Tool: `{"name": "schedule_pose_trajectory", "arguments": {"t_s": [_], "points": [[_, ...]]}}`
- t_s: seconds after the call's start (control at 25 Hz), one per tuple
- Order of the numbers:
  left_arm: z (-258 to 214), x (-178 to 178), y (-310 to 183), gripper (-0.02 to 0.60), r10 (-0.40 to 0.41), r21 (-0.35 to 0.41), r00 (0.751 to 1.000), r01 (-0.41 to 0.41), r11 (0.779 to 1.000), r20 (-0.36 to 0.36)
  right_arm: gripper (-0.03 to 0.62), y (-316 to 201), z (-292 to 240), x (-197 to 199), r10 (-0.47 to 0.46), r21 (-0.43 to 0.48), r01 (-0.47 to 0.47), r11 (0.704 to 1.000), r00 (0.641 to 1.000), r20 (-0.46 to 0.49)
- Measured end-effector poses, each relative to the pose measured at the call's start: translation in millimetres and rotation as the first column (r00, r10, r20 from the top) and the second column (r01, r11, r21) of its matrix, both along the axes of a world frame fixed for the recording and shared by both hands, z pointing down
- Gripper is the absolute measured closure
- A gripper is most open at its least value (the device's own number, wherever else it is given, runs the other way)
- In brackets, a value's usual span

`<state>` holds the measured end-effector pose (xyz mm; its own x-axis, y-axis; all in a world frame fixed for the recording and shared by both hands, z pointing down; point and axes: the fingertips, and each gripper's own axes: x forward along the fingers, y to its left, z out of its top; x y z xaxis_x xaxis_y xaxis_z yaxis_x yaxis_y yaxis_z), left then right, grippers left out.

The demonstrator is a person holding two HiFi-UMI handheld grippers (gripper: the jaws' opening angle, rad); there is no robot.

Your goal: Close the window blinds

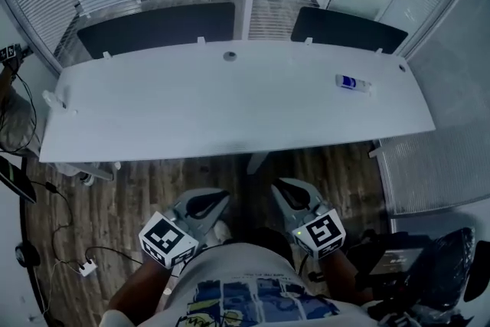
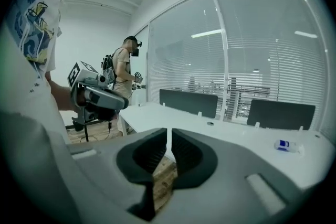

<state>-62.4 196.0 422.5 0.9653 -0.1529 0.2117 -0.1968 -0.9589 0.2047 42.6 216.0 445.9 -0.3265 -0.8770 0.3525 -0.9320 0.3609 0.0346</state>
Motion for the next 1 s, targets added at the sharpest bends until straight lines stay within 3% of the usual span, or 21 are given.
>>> {"name": "schedule_pose_trajectory", "arguments": {"t_s": [0.44, 0.64, 0.84, 1.0], "points": [[-2, 6, -63, 0.578, -0.063, -0.042, 0.997, 0.061, 0.997, -0.043, 0.577, -70, 8, 24, -0.001, -0.026, 0.001, 1.000, 1.000, 0.013], [-10, 13, -111, 0.578, -0.126, -0.061, 0.991, 0.124, 0.990, -0.042, 0.577, -130, 5, 42, -0.031, -0.013, 0.031, 0.999, 0.999, 0.006], [-24, 32, -147, 0.578, -0.158, -0.010, 0.985, 0.158, 0.987, -0.066, 0.577, -187, -10, 72, -0.046, 0.024, 0.046, 0.999, 0.999, -0.013], [-44, 42, -182, 0.578, -0.217, -0.037, 0.974, 0.215, 0.976, -0.060, 0.577, -248, -28, 95, -0.061, 0.036, 0.062, 0.997, 0.998, -0.027]]}}
